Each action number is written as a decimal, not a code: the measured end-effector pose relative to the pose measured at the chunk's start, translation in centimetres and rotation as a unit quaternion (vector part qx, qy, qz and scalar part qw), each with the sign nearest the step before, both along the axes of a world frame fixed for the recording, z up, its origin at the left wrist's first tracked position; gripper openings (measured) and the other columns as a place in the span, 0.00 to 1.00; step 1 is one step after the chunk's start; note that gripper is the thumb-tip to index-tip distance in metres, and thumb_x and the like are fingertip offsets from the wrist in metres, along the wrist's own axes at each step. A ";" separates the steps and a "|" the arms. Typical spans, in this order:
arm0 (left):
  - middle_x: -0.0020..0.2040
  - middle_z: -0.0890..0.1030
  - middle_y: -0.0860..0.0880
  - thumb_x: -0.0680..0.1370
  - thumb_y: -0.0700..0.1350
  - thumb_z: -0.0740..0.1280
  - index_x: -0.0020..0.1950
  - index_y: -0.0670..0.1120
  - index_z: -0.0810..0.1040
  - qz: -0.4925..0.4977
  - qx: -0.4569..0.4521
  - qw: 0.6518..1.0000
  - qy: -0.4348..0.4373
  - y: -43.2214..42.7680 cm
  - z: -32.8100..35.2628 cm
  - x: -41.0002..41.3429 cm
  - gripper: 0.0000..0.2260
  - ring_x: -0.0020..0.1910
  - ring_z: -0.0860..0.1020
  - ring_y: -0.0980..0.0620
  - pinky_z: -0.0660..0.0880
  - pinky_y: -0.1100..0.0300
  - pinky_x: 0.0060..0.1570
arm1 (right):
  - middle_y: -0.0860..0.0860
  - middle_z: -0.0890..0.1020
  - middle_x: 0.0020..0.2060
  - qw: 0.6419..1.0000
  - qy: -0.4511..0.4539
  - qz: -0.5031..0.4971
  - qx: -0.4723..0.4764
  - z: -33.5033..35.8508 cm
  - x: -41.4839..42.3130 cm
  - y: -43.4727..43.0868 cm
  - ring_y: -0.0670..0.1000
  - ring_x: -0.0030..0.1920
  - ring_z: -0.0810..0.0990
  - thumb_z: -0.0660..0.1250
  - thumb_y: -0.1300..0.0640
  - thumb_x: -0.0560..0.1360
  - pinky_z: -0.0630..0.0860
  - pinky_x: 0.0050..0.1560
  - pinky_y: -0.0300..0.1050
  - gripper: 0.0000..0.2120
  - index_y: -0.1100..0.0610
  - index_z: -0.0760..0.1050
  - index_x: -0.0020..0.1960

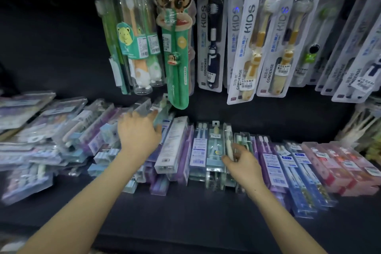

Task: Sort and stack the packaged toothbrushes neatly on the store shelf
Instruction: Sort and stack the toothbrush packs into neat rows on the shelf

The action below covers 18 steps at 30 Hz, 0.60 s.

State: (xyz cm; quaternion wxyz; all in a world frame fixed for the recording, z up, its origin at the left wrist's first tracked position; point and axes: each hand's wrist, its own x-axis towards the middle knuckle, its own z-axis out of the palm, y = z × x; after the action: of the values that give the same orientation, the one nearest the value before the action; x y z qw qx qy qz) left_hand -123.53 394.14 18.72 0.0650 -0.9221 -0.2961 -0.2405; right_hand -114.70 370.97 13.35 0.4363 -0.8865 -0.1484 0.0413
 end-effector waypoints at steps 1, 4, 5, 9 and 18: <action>0.54 0.78 0.38 0.78 0.55 0.62 0.70 0.53 0.72 0.016 0.014 0.999 0.024 0.8 0.0 -0.3 0.21 0.55 0.73 0.38 0.69 0.51 0.51 | 0.48 0.80 0.50 1.000 0.002 0.000 0.003 0.0 -0.1 0.0 0.44 0.38 0.71 0.66 0.51 0.76 0.69 0.42 0.41 0.25 0.53 0.66 0.72; 0.59 0.73 0.37 0.78 0.58 0.60 0.71 0.51 0.71 0.044 0.021 0.996 0.073 2.3 -0.1 -0.9 0.24 0.60 0.70 0.38 0.65 0.49 0.57 | 0.50 0.80 0.58 1.000 0.008 0.006 0.010 -0.1 -0.3 -0.1 0.45 0.43 0.71 0.66 0.50 0.77 0.69 0.47 0.42 0.28 0.53 0.64 0.74; 0.60 0.73 0.36 0.77 0.59 0.60 0.71 0.50 0.71 0.044 0.016 0.997 0.067 2.3 -0.1 -1.0 0.24 0.60 0.69 0.37 0.63 0.49 0.58 | 0.50 0.80 0.58 1.000 0.011 0.009 0.011 -0.2 -0.3 -0.2 0.45 0.44 0.71 0.66 0.49 0.77 0.69 0.47 0.42 0.28 0.53 0.64 0.74; 0.54 0.76 0.35 0.76 0.57 0.63 0.58 0.42 0.80 -0.090 0.010 0.995 -0.040 -0.9 0.0 -1.2 0.22 0.55 0.73 0.36 0.65 0.46 0.55 | 0.50 0.79 0.60 0.999 0.030 0.032 0.014 -0.4 -0.4 -0.6 0.46 0.47 0.75 0.68 0.45 0.75 0.72 0.50 0.43 0.33 0.51 0.61 0.76; 0.65 0.68 0.42 0.76 0.60 0.64 0.74 0.51 0.60 -0.081 -0.042 0.977 0.192 -7.1 -1.9 -0.2 0.31 0.65 0.66 0.42 0.66 0.51 0.62 | 0.48 0.68 0.72 0.997 0.035 0.060 0.034 -0.4 -1.1 -1.0 0.52 0.68 0.71 0.70 0.48 0.74 0.70 0.66 0.50 0.37 0.52 0.57 0.77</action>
State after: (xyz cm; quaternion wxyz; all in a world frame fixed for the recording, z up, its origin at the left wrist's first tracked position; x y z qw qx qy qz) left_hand -123.69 387.03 16.85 0.0623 -0.9739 -0.2125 -0.0504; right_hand -115.82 369.96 12.92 0.4675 -0.8588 -0.1877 0.0933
